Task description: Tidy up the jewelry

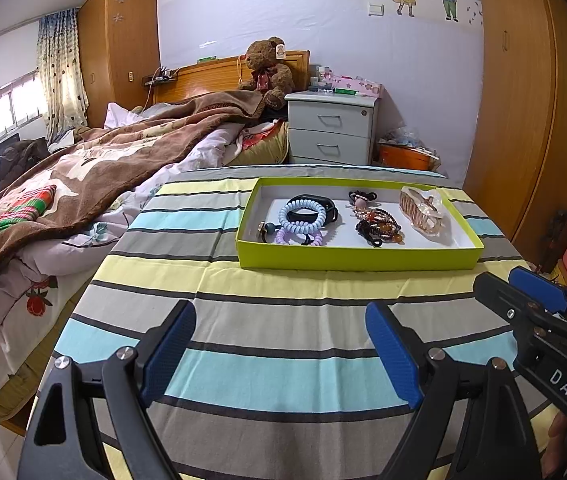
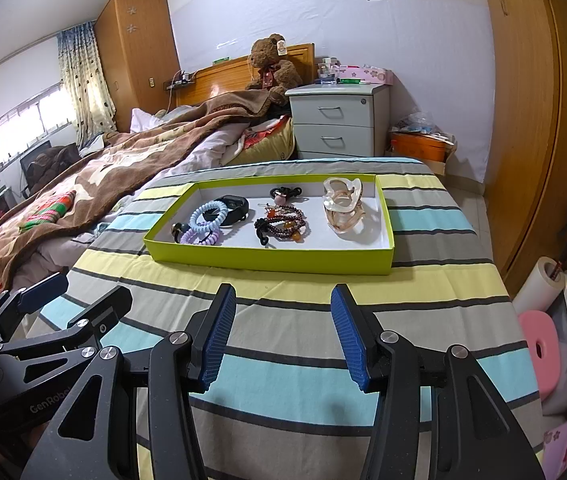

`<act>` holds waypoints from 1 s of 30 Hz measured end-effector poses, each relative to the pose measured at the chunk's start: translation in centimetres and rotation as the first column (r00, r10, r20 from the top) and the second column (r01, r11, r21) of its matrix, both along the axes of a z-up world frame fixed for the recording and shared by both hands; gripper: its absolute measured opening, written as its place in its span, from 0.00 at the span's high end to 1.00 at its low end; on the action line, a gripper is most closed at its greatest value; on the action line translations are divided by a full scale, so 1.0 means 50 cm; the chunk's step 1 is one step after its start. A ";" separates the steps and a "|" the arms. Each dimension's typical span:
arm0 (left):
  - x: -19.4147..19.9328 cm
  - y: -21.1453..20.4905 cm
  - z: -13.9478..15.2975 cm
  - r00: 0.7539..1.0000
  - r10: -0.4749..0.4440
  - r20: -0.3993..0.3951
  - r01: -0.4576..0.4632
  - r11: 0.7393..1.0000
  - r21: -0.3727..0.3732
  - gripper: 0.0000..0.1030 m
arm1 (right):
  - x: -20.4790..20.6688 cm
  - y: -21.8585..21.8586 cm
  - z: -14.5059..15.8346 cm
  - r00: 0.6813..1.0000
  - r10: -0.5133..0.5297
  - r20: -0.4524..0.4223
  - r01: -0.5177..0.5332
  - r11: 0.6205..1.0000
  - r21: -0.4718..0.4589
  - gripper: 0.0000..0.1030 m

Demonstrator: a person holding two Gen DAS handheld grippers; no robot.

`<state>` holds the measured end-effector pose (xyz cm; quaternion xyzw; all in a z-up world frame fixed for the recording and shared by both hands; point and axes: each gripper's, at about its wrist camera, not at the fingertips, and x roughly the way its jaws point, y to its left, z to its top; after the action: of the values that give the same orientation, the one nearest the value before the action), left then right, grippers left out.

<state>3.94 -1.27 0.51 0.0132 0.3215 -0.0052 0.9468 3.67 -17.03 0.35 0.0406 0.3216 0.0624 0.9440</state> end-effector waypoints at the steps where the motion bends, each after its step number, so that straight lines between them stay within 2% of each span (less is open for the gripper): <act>1: 0.001 -0.001 0.000 1.000 0.001 -0.002 -0.001 1.000 0.001 0.14 | 0.000 0.000 0.000 1.000 0.001 0.000 -0.001 1.000 0.001 0.51; 30: -0.001 0.003 0.000 1.000 0.006 -0.002 -0.006 1.000 0.006 0.14 | -0.001 0.001 0.000 1.000 0.002 0.000 -0.002 1.000 0.002 0.51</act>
<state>3.90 -1.12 0.53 0.0151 0.3227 -0.0017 0.9464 3.62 -16.98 0.37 0.0414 0.3213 0.0636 0.9439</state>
